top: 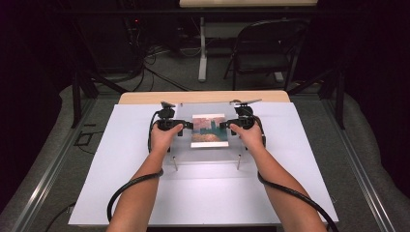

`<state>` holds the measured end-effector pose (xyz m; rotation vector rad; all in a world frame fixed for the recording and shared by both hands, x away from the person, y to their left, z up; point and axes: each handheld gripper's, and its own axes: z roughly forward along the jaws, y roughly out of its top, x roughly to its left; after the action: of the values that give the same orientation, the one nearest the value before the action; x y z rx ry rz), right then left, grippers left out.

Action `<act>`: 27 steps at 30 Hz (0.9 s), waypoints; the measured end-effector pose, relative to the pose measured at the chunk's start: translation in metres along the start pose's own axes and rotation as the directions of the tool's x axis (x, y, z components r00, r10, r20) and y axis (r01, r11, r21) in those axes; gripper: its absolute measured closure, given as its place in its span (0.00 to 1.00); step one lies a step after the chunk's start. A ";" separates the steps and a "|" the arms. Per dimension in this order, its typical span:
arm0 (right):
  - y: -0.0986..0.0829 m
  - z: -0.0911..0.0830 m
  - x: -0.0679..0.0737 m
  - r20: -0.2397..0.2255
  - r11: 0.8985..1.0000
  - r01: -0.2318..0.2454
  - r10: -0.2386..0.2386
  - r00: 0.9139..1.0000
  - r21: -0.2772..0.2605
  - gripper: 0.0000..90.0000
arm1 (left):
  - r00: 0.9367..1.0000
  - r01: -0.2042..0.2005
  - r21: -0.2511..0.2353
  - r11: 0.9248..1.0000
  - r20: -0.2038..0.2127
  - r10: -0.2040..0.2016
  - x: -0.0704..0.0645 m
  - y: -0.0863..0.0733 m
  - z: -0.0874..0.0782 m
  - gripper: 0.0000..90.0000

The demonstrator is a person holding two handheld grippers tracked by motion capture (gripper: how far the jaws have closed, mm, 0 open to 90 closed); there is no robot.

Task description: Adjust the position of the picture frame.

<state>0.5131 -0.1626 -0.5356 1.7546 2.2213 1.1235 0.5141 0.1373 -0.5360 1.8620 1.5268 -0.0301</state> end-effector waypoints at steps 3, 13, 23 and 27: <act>0.000 0.000 0.001 0.004 1.000 0.001 -0.001 1.000 -0.001 0.15 | 1.000 -0.003 -0.002 1.000 0.002 0.003 0.001 0.000 0.000 0.19; 0.000 -0.002 0.002 0.016 1.000 0.012 -0.012 1.000 -0.002 0.15 | 1.000 -0.001 -0.008 1.000 0.002 0.001 0.000 0.000 -0.001 0.20; -0.001 -0.005 0.001 -0.003 1.000 0.024 -0.024 1.000 -0.017 0.16 | 1.000 -0.005 -0.023 1.000 0.008 0.005 0.000 -0.001 -0.004 0.22; -0.001 -0.007 0.002 -0.001 0.999 0.031 -0.031 1.000 -0.019 0.16 | 1.000 -0.006 -0.025 1.000 0.012 0.006 0.000 0.000 -0.007 0.24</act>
<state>0.5085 -0.1647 -0.5301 1.7066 2.2229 1.1366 0.5110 0.1412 -0.5306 1.8438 1.5068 -0.0196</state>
